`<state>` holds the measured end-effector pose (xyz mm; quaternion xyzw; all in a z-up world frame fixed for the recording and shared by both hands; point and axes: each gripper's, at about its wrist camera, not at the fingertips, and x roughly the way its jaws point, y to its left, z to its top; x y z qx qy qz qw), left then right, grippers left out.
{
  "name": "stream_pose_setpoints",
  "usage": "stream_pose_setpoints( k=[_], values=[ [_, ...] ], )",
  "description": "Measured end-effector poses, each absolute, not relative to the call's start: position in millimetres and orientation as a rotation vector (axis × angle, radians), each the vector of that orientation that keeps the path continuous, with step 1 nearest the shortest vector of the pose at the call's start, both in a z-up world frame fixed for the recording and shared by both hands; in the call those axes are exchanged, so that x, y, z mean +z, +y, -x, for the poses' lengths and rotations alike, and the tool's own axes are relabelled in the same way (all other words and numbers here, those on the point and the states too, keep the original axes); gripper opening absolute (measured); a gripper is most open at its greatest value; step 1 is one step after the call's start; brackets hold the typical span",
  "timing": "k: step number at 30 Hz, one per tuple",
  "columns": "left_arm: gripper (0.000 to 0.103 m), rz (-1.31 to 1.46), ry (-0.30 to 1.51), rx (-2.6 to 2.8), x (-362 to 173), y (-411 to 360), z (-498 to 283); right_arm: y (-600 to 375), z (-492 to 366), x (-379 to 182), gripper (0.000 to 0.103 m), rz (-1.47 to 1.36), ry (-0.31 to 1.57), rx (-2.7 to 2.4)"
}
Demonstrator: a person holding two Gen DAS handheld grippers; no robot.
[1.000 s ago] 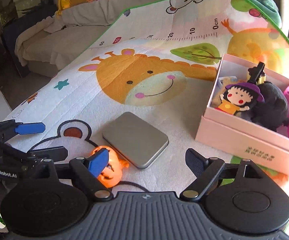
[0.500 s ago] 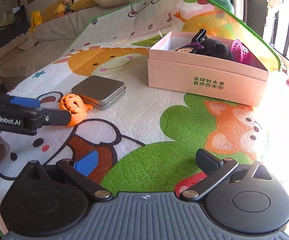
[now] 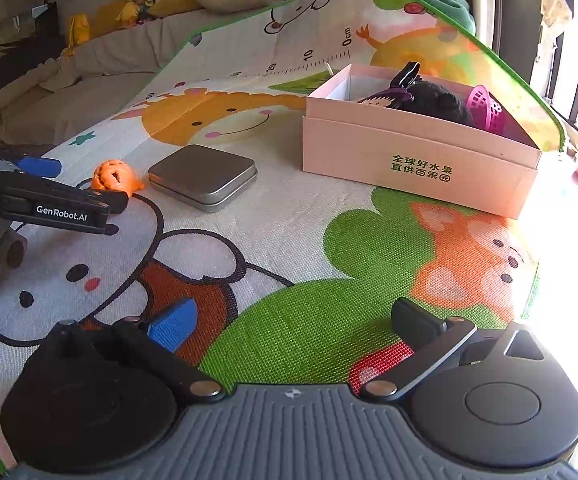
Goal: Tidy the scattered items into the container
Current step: 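Grasp the grey metal tin from the mat with the right gripper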
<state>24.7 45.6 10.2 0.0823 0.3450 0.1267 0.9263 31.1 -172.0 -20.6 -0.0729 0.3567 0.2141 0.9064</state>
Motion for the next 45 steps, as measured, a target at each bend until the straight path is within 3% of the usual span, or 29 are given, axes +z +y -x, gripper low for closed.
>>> stream_pose_setpoints(
  k=[9, 14, 19, 23, 28, 37, 38, 39, 45],
  values=[
    [0.103, 0.060, 0.687, 0.280, 8, 93, -18, -165, -47, -7, 0.103, 0.159, 0.819, 0.510],
    [0.103, 0.116, 0.676, 0.250, 6, 99, -15, -132, -67, 13, 0.103, 0.170, 0.728, 0.533],
    [0.103, 0.169, 0.647, 0.222, 6, 105, -10, -101, -96, 4, 0.100, 0.256, 0.775, 0.565],
    [0.103, 0.201, 0.630, 0.210, 6, 110, -7, -94, -102, 0, 0.099, 0.401, 0.645, 0.343],
    [0.103, 0.224, 0.622, 0.199, 6, 112, -6, -97, -99, 15, 0.102, 0.153, 0.667, 0.458],
    [0.103, 0.252, 0.609, 0.189, 6, 116, -3, -38, -124, -13, 0.103, 0.325, 0.692, 0.503],
    [0.103, 0.248, 0.612, 0.191, 6, 116, -3, -40, -126, -14, 0.101, 0.302, 0.706, 0.512],
    [0.103, 0.243, 0.614, 0.193, 6, 115, -4, -43, -128, -13, 0.092, 0.280, 0.725, 0.526],
    [0.103, 0.256, 0.590, 0.159, 9, 117, 0, -81, -98, -1, 0.092, 0.238, 0.701, 0.520]
  ],
)
